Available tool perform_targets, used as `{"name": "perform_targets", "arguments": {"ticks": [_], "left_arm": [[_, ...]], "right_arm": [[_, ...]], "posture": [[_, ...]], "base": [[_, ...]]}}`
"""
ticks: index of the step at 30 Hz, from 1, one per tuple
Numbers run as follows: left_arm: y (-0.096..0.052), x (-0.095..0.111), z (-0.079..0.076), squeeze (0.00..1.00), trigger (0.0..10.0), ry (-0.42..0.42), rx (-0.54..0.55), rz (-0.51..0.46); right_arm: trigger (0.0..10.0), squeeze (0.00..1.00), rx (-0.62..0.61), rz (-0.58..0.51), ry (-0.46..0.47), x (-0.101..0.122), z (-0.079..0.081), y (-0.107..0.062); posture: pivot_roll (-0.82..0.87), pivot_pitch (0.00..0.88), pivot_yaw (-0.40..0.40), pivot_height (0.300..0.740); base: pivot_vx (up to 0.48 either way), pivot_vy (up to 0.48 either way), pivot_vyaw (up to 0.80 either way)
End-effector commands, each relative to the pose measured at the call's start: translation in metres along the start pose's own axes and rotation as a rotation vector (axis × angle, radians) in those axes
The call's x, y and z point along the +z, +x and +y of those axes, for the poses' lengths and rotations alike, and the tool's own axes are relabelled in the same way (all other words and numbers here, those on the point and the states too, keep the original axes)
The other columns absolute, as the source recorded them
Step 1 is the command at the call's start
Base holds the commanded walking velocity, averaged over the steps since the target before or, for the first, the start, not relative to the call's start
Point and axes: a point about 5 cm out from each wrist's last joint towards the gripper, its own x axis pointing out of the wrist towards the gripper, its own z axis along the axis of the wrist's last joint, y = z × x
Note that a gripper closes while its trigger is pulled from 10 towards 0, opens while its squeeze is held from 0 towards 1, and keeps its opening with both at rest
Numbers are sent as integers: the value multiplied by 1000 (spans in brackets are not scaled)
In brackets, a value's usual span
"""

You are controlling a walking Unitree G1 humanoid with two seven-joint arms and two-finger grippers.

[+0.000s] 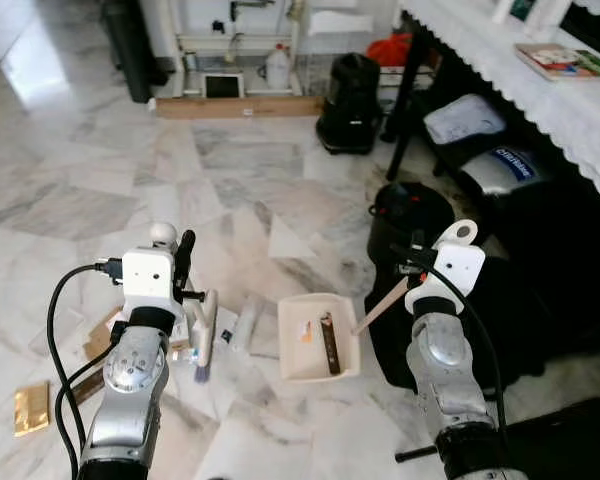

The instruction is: Sweep floor

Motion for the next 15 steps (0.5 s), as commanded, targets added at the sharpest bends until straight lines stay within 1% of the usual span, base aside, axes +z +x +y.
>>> {"name": "perform_targets", "arguments": {"ticks": [1,15], "left_arm": [[4,13,-3,0,10000,18,-4,-78],[4,12,-4,0,10000,25,1,-69]], "right_arm": [[10000,0,5,-71,16,17,1,2],[10000,0,8,-63,23,19,2,1]], "posture": [[-4,19,-56,740],[0,29,-59,740]], "base": [[0,0,800],[0,0,800]]}}
